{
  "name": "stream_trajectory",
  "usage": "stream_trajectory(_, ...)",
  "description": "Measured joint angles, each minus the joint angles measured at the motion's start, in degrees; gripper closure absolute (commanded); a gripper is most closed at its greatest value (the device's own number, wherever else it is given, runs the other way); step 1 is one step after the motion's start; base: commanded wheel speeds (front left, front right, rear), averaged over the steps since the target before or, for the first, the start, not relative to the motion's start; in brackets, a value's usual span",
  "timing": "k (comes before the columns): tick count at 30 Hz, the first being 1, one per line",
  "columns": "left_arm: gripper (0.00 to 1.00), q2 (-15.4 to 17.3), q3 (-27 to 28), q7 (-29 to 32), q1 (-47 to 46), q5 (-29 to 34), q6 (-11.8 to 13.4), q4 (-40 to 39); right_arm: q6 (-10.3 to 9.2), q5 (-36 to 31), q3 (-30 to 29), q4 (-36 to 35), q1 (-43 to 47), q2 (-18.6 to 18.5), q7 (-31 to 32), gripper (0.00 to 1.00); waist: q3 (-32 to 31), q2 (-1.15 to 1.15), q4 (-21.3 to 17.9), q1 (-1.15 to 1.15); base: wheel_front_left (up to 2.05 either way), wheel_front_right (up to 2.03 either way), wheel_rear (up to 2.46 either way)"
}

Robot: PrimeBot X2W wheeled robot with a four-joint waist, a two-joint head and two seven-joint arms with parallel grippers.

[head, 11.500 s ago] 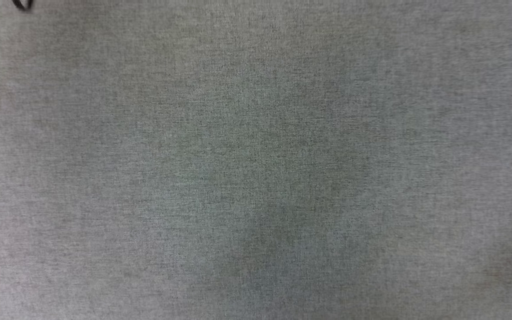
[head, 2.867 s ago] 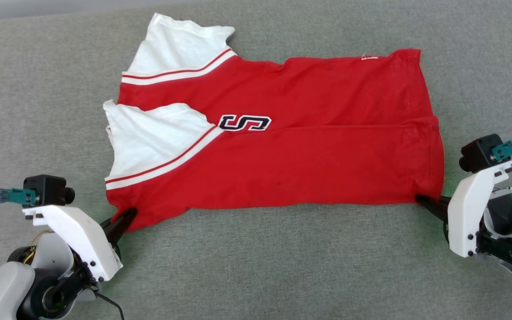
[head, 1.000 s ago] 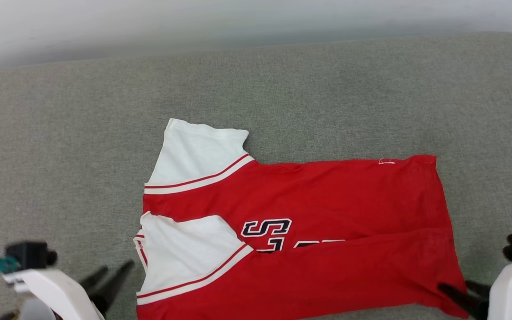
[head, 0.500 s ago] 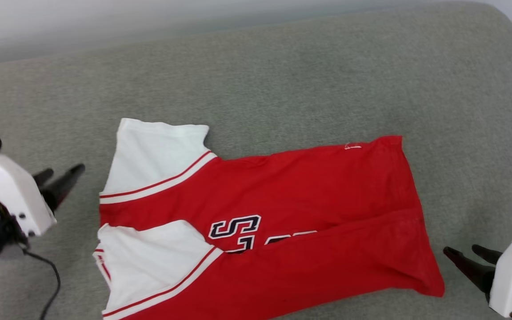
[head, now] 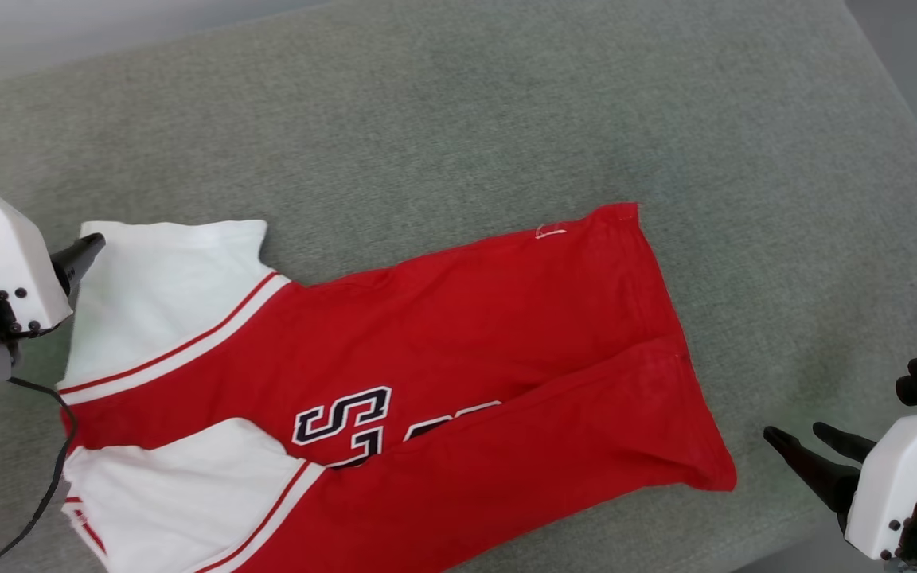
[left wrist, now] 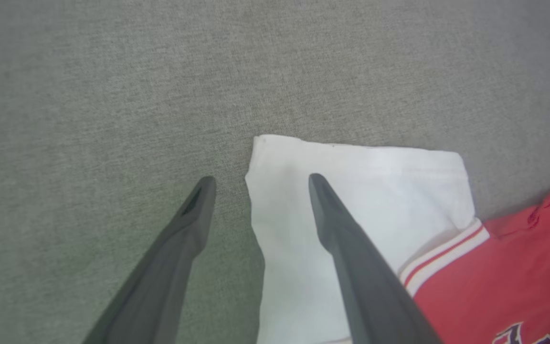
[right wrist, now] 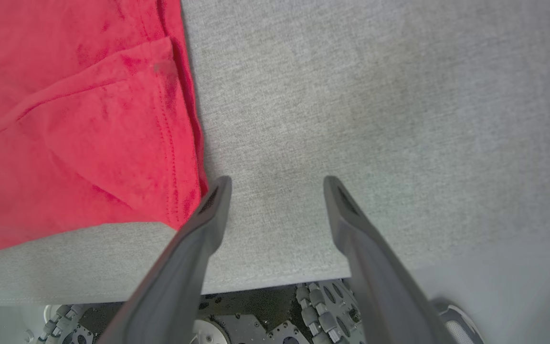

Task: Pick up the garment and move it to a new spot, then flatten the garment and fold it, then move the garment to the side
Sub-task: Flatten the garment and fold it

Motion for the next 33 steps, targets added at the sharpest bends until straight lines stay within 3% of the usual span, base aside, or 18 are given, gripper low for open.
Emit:
stream_trajectory(6, 0.0, -0.78, -1.57, 0.04, -2.19, 1.53, -1.82, 4.07, 0.0, 0.91, 0.15, -0.02, -0.01, 0.02, -0.99, 0.0, 1.29, 0.0, -1.93, 0.0, 0.0, 0.0, 0.0)
stream_trajectory(17, 0.0, -1.94, -2.89, -0.02, -3.0, 2.41, -2.78, 7.0, 0.0, 0.99, -0.25, -1.27, 0.03, 0.03, -1.26, 0.0, 1.81, 0.0, -1.93, 0.0, 0.0, 0.0, 0.0)
stream_trajectory(18, 0.35, -1.92, -3.1, -0.03, -3.03, 2.54, -2.83, 7.01, 0.0, 0.92, -0.2, -1.47, -0.03, 0.04, -1.11, 0.0, 1.81, 0.0, -1.92, 0.0, 0.0, 0.0, 0.0)
stream_trajectory(19, 1.0, -1.99, -3.07, -0.26, -3.07, 2.6, -2.45, 7.24, 0.0, 0.86, -0.15, -1.57, -0.05, 0.1, -1.04, 0.0, 1.79, 0.0, -1.92, 0.0, 0.0, 0.0, 0.0)
stream_trajectory(33, 1.0, -5.44, -2.59, -7.87, -3.88, 3.27, -6.08, 4.71, 0.0, 0.52, -4.89, -5.75, -3.66, -2.31, 1.68, 0.0, 1.03, 0.0, 2.64, 0.0, 0.0, 0.0, 0.0)
